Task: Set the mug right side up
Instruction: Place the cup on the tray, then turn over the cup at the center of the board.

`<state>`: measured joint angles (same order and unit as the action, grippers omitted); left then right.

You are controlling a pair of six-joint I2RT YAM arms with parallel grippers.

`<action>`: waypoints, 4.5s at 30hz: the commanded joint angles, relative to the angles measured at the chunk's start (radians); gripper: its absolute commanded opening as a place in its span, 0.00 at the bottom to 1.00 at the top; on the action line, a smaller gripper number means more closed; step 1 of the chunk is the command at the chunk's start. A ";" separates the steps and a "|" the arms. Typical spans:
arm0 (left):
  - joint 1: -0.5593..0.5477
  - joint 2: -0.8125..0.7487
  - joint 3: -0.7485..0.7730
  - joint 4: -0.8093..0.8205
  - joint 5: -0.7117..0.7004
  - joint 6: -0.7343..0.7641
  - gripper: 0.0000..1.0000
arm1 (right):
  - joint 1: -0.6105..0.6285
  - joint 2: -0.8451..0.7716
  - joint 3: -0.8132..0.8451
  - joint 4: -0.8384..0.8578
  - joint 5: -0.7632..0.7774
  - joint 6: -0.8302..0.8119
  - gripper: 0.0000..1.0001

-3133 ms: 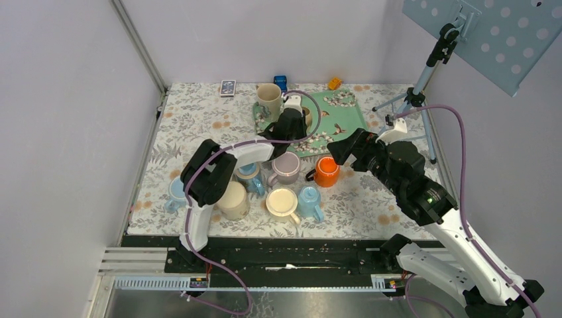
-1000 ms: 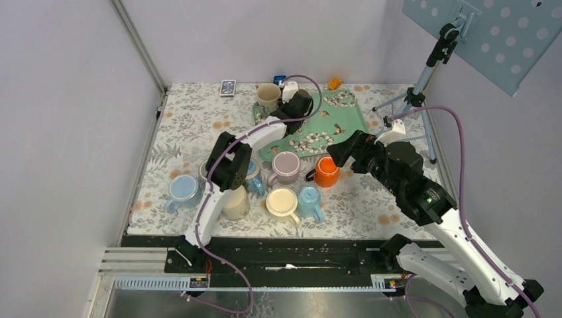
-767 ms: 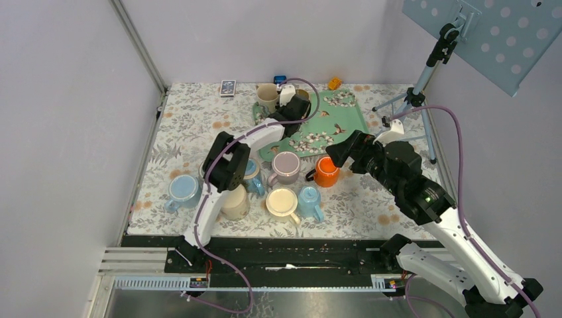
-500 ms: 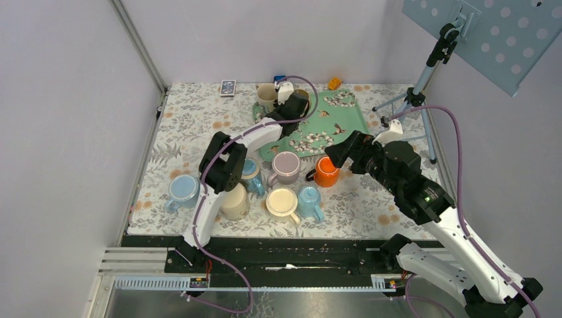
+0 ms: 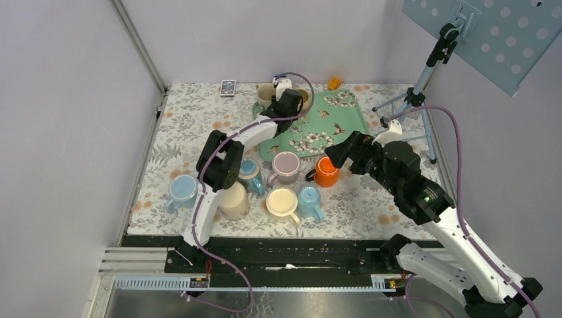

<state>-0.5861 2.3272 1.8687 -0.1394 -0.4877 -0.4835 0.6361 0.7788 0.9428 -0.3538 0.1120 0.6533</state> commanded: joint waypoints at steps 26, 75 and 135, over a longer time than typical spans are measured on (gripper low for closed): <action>0.017 -0.018 -0.013 0.093 0.165 0.073 0.34 | 0.007 -0.018 -0.018 0.032 -0.002 0.019 1.00; -0.014 -0.102 0.021 -0.047 0.058 0.145 0.55 | 0.007 -0.005 -0.031 0.058 -0.030 0.028 1.00; -0.272 -0.407 -0.255 -0.442 0.713 0.454 0.92 | 0.007 -0.165 -0.005 -0.241 0.409 -0.036 1.00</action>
<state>-0.8448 1.8927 1.5509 -0.5434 0.1711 -0.1261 0.6365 0.6144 0.8951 -0.6228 0.4740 0.6502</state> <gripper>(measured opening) 0.925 0.994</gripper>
